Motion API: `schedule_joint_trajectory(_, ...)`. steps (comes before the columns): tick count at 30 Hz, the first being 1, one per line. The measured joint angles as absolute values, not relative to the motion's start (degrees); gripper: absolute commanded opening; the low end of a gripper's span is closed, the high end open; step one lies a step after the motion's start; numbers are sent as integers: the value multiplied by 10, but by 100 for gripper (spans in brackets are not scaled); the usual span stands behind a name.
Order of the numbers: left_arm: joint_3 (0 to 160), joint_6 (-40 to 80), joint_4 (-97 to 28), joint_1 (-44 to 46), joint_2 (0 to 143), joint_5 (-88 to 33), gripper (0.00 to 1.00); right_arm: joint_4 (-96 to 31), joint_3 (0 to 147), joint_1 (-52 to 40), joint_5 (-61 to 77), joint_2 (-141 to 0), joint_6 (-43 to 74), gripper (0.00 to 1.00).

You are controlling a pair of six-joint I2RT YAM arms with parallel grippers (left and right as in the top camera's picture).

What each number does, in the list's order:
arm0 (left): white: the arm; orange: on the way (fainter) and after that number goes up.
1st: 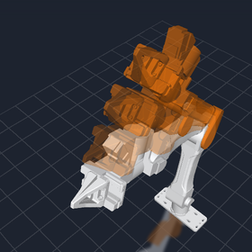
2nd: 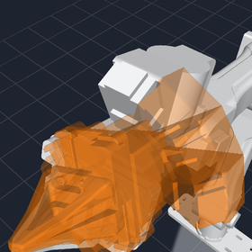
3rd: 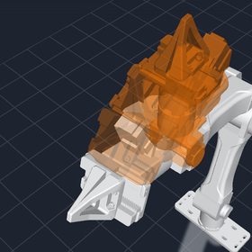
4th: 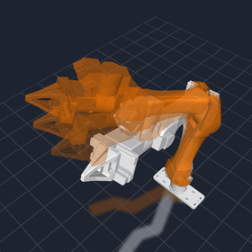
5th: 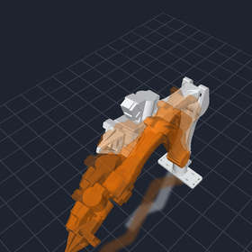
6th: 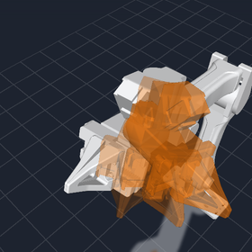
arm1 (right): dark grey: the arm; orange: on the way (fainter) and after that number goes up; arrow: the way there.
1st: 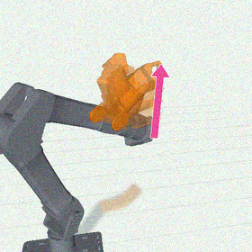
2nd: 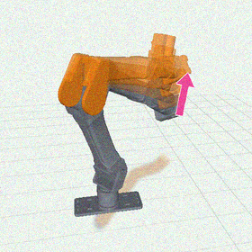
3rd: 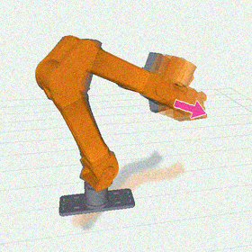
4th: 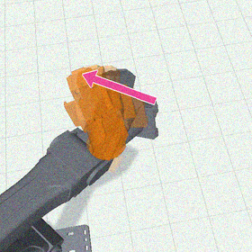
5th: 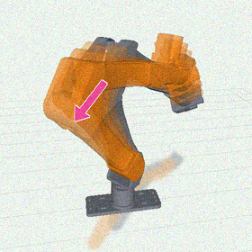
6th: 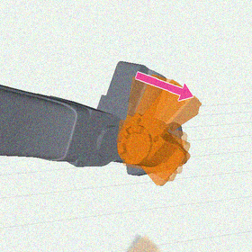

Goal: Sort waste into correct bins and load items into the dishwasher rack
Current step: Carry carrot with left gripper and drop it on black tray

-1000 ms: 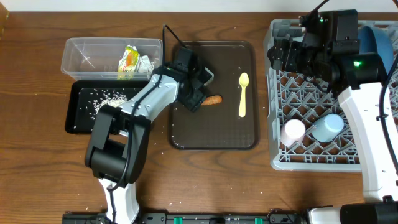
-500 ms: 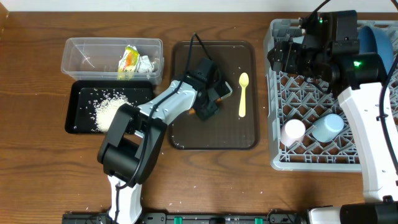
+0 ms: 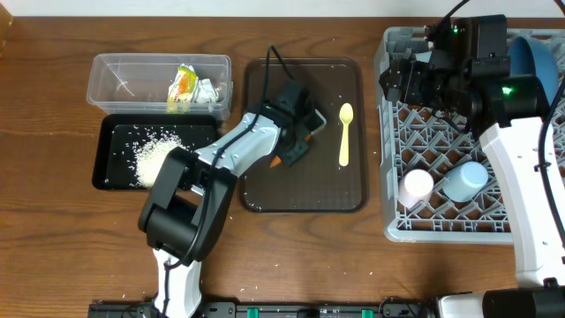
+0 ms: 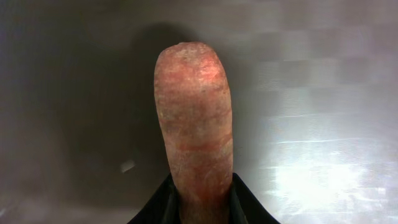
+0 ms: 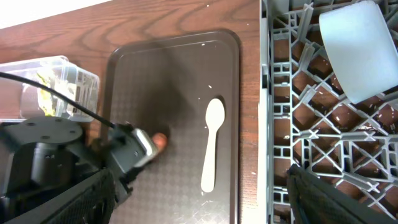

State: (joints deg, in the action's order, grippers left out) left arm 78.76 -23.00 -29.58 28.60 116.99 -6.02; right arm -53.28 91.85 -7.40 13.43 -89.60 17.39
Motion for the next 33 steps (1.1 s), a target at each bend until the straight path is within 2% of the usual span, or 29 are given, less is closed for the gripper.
schedule_joint_trajectory(7,790,-59,-375,266,1059,51,15,-533,919,-74,134,-896,174,88)
schedule_joint_trajectory(11,802,34,-436,215,997,90,17,-533,919,-74,134,-896,174,88)
schedule_joint_trajectory(16,800,129,-487,122,993,110,17,-533,919,-74,134,-896,174,89)
schedule_joint_trajectory(24,747,284,-487,19,1008,111,17,-533,919,-74,134,-896,174,89)
schedule_joint_trajectory(32,683,401,-373,6,1026,109,17,-533,919,-74,134,-896,174,90)
schedule_joint_trajectory(33,676,418,-364,6,1029,109,21,-534,919,-74,134,-896,174,89)
